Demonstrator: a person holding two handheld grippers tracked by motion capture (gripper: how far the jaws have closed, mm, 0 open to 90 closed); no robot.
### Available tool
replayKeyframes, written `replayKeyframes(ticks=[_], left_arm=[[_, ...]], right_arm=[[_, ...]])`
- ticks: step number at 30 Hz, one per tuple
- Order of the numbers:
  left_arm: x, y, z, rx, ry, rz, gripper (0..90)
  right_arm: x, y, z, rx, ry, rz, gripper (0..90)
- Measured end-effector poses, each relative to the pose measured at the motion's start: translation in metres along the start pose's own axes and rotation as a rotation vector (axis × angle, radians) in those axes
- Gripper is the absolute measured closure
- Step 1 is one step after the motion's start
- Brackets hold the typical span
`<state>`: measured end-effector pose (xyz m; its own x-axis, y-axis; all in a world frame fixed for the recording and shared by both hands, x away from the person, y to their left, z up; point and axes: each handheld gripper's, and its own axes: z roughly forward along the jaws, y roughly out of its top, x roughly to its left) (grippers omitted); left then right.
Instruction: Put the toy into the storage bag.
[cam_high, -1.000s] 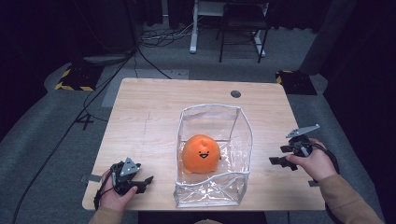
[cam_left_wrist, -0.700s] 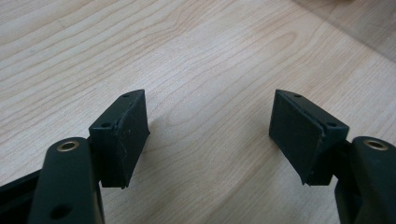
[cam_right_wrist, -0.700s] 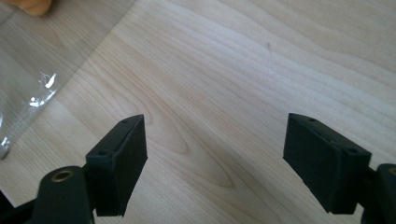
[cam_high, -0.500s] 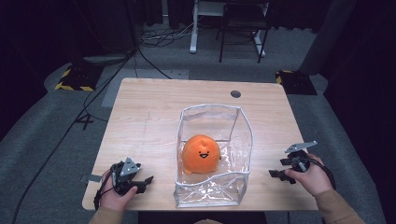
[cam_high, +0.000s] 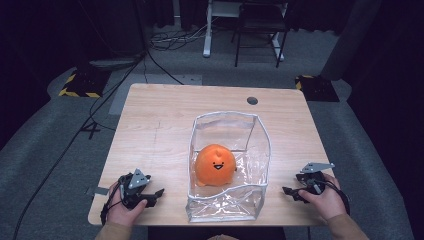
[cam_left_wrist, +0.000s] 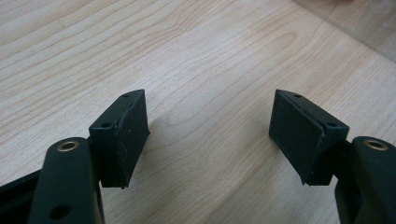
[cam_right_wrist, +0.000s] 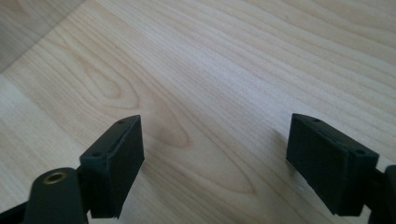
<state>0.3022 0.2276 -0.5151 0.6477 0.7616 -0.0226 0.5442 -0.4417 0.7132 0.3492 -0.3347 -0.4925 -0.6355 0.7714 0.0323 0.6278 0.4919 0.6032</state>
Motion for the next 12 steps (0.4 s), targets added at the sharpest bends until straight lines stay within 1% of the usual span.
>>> replayKeyframes(ticks=[2, 4, 8, 9, 12], left_arm=[[0.0, 0.0, 0.0, -0.001, -0.001, 0.0, 28.7], [0.0, 0.0, 0.0, 0.0, 0.0, 0.0, 28.7], [0.0, 0.0, 0.0, 0.0, 0.0, 0.0, 28.7], [0.0, 0.0, 0.0, 0.0, 0.0, 0.0, 28.7], [0.0, 0.0, 0.0, 0.0, 0.0, 0.0, 28.7]], right_arm=[[0.002, -0.002, 0.002, -0.032, -0.018, -0.007, 16.9], [0.004, -0.005, 0.006, -0.063, -0.047, -0.021, 13.3], [0.006, -0.01, 0.014, -0.14, -0.067, 0.004, 2.2], [0.006, -0.01, 0.016, -0.152, -0.073, 0.007, 1.1], [0.006, -0.01, 0.016, -0.151, -0.073, 0.006, 1.1]])
